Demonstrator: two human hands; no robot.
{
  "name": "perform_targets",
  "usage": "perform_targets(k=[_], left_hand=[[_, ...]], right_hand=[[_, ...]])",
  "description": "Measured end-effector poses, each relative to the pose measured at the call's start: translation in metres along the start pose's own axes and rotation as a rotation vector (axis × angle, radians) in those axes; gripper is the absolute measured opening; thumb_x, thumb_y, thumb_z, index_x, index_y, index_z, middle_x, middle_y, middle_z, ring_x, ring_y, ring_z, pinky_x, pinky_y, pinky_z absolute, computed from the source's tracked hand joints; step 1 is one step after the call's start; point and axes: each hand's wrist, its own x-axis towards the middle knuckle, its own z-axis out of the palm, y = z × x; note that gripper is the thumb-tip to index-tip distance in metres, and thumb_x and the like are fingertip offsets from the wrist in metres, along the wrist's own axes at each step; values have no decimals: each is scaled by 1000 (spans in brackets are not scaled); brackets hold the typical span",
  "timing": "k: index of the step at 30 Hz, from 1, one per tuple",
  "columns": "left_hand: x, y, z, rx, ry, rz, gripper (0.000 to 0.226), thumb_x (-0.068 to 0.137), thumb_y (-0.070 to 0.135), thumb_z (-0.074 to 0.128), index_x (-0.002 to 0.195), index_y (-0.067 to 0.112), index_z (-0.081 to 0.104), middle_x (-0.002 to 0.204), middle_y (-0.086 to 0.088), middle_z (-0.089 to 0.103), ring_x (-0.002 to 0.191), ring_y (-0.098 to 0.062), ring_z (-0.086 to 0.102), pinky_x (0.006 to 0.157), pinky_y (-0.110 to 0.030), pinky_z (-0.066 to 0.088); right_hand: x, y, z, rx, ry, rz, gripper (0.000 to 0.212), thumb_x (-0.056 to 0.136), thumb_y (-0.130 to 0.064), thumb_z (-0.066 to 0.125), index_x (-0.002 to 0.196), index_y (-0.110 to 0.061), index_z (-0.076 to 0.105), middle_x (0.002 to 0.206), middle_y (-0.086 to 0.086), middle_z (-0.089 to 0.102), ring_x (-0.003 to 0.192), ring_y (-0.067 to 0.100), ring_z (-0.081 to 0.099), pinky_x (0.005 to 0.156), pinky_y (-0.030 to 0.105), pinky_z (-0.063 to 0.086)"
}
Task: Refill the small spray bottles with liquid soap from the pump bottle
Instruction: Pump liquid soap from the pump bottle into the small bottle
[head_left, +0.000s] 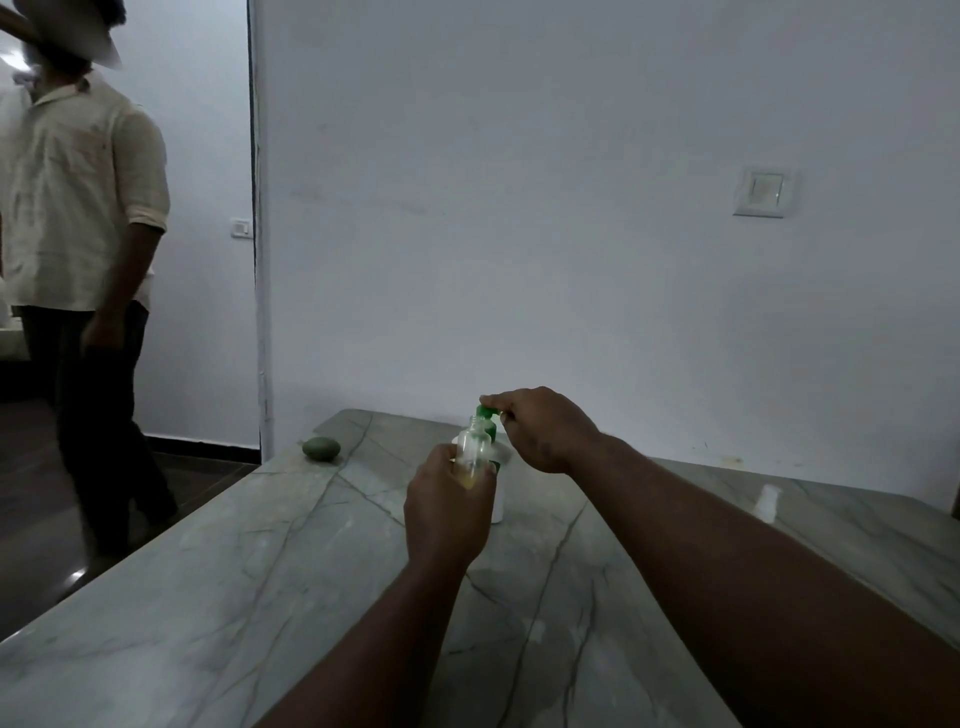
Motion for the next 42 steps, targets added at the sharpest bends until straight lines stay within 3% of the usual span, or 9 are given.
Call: perform_targets(k=[6, 15, 22, 28, 35, 42], left_hand=[[2, -2, 2, -22, 3, 13, 22, 91, 43, 74, 104, 34, 58, 83, 19, 58, 79, -1, 61, 68, -32, 58], [1, -2, 2, -9, 15, 28, 24, 92, 40, 74, 109, 27, 64, 83, 19, 57, 77, 0, 58, 60, -24, 48], [-1, -6, 3, 1, -7, 19, 22, 94, 38, 72, 109, 23, 65, 90, 11, 65, 79, -6, 62, 65, -29, 54], [-1, -2, 0, -15, 7, 20, 20, 92, 40, 73, 97, 36, 54, 78, 20, 56, 73, 0, 58, 57, -22, 44], [2, -3, 2, -35, 17, 31, 24, 91, 39, 74, 98, 38, 51, 80, 22, 56, 76, -1, 60, 63, -29, 55], [2, -7, 6, -10, 31, 49, 25, 91, 40, 74, 110, 28, 64, 79, 24, 52, 77, 1, 59, 65, -31, 56]], right_hand=[[3, 2, -2, -29, -11, -20, 45, 107, -20, 35, 146, -31, 55, 150, 0, 57, 137, 24, 52, 109, 43, 46], [2, -2, 0, 1, 23, -13, 43, 104, -17, 42, 138, -30, 63, 142, -2, 63, 129, 23, 57, 106, 43, 49], [-2, -5, 7, 8, 20, 6, 44, 103, -15, 43, 141, -29, 60, 146, -1, 60, 132, 23, 55, 109, 45, 47], [-1, -6, -2, -28, -17, -5, 46, 104, -15, 41, 145, -30, 56, 148, -1, 58, 134, 24, 53, 109, 44, 46], [2, -4, -7, -56, -20, -28, 45, 105, -17, 38, 142, -30, 59, 144, 1, 61, 129, 25, 57, 105, 42, 49], [2, -4, -4, -30, -1, -6, 44, 104, -16, 40, 140, -30, 61, 143, 0, 63, 127, 25, 59, 104, 44, 50]])
